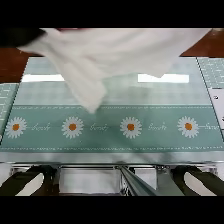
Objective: Fold the shirts.
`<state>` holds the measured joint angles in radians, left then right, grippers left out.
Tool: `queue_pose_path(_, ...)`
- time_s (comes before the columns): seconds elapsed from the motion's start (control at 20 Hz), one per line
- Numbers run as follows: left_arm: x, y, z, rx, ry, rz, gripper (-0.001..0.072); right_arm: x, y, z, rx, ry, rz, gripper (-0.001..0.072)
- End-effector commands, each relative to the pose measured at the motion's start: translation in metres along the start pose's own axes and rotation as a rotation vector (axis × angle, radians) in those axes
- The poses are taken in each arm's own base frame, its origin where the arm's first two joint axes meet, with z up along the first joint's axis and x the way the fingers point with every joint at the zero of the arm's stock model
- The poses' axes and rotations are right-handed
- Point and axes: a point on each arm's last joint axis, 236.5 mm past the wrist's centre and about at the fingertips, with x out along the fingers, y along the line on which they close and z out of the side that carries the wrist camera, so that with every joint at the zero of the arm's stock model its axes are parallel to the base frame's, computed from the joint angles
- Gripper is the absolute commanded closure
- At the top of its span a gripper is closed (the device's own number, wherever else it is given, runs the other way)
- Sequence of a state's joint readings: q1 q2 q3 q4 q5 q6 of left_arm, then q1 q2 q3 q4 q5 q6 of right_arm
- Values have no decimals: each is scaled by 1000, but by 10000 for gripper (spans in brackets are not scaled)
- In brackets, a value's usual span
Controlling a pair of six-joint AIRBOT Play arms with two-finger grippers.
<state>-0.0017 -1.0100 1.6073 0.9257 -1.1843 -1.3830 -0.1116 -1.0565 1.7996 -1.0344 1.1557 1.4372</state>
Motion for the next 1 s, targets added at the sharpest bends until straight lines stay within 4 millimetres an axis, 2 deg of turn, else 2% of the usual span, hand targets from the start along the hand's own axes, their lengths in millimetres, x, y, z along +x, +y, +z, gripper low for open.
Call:
queue_pose_path(0.0,-94,-31,54,138,-149,142,682,-119,58,52,-154,-241,-26,681)
queue_pose_path(0.05,-114,-43,57,155,-177,147,682,-144,68,52,-180,-274,-38,681)
queue_pose_path(0.15,-143,-63,49,174,-193,141,682,-184,83,47,-221,-320,-60,681)
queue_pose_path(0.25,-162,-75,29,179,-161,140,682,-212,92,41,-241,-353,-77,681)
queue_pose_path(0.35,-176,-83,9,177,-116,141,682,-226,100,31,-249,-346,-76,682)
queue_pose_path(0.55,-182,-81,-34,98,37,156,682,-226,114,16,-230,-298,-15,681)
queue_pose_path(0.7,-174,-73,-42,72,76,165,681,-219,109,5,-222,-240,-21,682)
queue_pose_path(0.8,-157,-62,-49,23,111,164,682,-203,100,-8,-201,-162,-23,681)
queue_pose_path(0.95,-113,-32,-82,-73,240,162,681,-164,78,-31,-146,-29,-25,681)
